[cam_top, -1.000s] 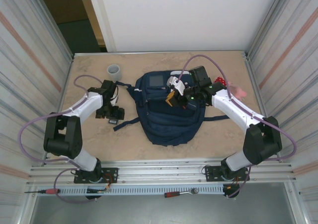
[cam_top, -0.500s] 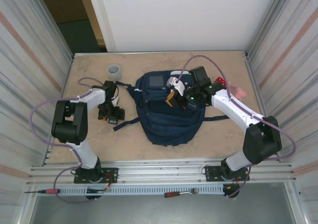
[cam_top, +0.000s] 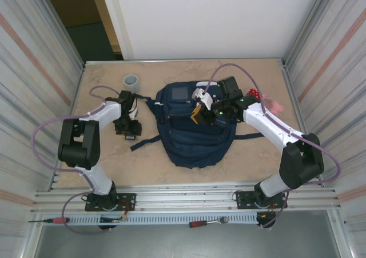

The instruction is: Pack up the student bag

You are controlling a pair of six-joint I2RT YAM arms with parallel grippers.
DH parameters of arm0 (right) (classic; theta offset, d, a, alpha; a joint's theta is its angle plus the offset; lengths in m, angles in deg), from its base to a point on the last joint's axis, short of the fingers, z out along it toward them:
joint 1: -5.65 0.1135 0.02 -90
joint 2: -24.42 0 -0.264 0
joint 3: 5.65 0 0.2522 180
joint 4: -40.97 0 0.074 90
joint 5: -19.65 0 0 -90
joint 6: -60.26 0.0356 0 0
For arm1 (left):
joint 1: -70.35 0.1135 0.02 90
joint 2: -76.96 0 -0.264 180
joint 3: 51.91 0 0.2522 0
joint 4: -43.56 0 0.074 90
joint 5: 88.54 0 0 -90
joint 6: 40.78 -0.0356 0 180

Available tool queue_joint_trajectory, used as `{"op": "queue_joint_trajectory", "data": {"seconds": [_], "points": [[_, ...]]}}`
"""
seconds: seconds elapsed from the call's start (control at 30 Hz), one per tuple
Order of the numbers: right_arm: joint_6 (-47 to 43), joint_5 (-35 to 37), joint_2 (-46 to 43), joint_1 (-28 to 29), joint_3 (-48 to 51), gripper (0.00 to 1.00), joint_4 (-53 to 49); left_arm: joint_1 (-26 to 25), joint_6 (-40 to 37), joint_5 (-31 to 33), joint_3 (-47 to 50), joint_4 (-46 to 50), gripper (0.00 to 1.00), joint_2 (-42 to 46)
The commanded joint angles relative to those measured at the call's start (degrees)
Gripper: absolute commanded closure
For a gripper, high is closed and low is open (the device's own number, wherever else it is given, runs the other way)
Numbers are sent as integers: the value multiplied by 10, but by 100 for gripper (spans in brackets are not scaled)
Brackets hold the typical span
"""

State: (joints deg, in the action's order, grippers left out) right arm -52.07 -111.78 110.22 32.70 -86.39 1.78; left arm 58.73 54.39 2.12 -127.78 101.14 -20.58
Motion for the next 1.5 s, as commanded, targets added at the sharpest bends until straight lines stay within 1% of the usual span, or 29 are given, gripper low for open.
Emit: {"op": "queue_joint_trajectory", "data": {"seconds": [0.0, 0.03, 0.1, 0.23, 0.3, 0.37, 0.47, 0.5, 0.6, 0.7, 0.9, 1.17, 1.27, 1.47], "points": [[68, 22, -26, -2, -6, 56, 17, -44, -25, -3, -11, 3, 52, 76], [98, 32, -33, -6, -2, 50, 17, -62, -40, -4, -17, 2, 52, 93], [172, 56, -51, -14, 10, 43, 15, -102, -86, -18, -23, -11, 52, 127], [306, 61, -110, -23, 41, 35, -6, -173, -195, -57, -13, -52, 54, 188], [384, 58, -135, -27, 57, 33, -10, -197, -249, -94, -6, -62, 54, 208], [442, 39, -154, -28, 73, 33, -9, -218, -296, -127, 2, -73, 53, 225], [542, 31, -167, -27, 95, 33, -32, -246, -325, -140, 9, -98, 52, 243], [574, 23, -168, -27, 102, 33, -39, -252, -335, -153, 12, -106, 52, 249], [632, -15, -177, -5, 131, 33, 0, -266, -367, -187, 25, -128, 52, 261], [664, -38, -188, 30, 160, 32, 63, -270, -375, -207, 26, -139, 52, 264], [733, -44, -180, 54, 189, 35, 144, -275, -375, -214, 30, -151, 52, 259], [752, -45, -161, 63, 187, 39, 171, -279, -374, -201, 24, -145, 53, 241], [766, -45, -152, 65, 188, 44, 188, -282, -369, -205, 23, -148, 53, 240], [777, -35, -138, 70, 185, 57, 201, -287, -366, -205, 21, -150, 53, 243]]}}
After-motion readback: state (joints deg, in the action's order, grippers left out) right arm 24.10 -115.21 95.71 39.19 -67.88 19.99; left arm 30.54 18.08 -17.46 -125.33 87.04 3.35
